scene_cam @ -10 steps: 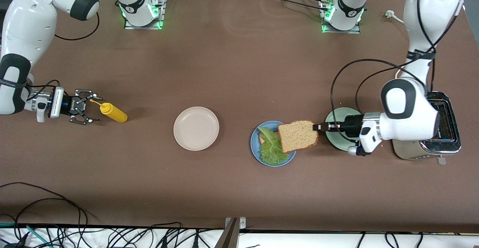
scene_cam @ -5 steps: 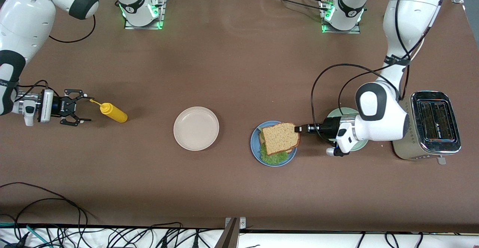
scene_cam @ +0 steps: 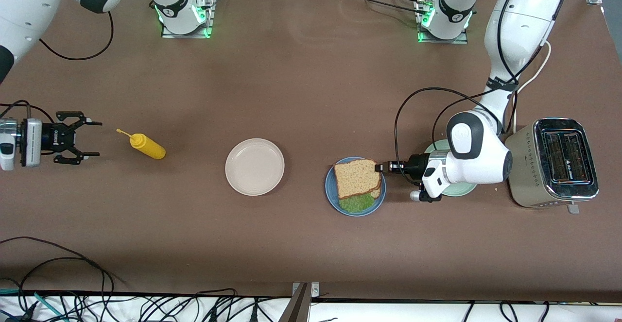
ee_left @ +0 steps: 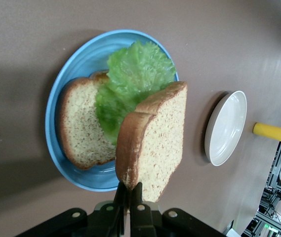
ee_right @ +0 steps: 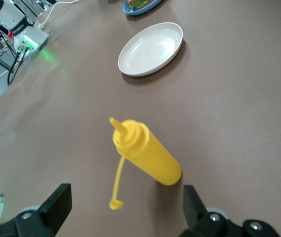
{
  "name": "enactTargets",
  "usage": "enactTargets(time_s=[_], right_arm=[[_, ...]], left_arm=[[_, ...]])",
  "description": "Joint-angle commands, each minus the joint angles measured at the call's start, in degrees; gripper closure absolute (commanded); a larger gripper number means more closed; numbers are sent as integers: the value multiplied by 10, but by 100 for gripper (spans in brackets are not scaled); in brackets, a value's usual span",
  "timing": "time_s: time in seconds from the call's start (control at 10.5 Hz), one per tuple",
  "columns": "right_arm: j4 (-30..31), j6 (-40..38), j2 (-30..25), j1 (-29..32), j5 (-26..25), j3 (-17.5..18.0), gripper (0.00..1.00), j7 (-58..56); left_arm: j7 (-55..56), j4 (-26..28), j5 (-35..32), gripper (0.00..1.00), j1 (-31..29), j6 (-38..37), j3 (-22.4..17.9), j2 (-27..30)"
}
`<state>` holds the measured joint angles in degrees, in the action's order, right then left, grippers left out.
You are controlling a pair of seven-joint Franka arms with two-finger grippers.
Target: Make sandwich in blue plate with both arms
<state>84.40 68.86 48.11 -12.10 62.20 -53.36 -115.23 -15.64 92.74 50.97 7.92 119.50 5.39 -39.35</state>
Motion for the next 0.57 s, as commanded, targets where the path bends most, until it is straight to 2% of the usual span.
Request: enactTargets(time_s=[0.0,0.1,0.19,0.48], right_arm=[[-50,-34,-44,-11,-45,-1,0,138],[-66,-45,-56,-15,-51,5,0,188],[-84,-50,-68,-16,-55,18,0,238],[-116,-50,-120,-15,-105,81,0,395]], left_arm=[[-34,5,19,98,2,6,-3,-13],[-64,5,19,94,-2,6,-4,-19],[-73,5,19,94,-5,6,-4,-22],[-77,5,19,94,-5,6,-4,-22]])
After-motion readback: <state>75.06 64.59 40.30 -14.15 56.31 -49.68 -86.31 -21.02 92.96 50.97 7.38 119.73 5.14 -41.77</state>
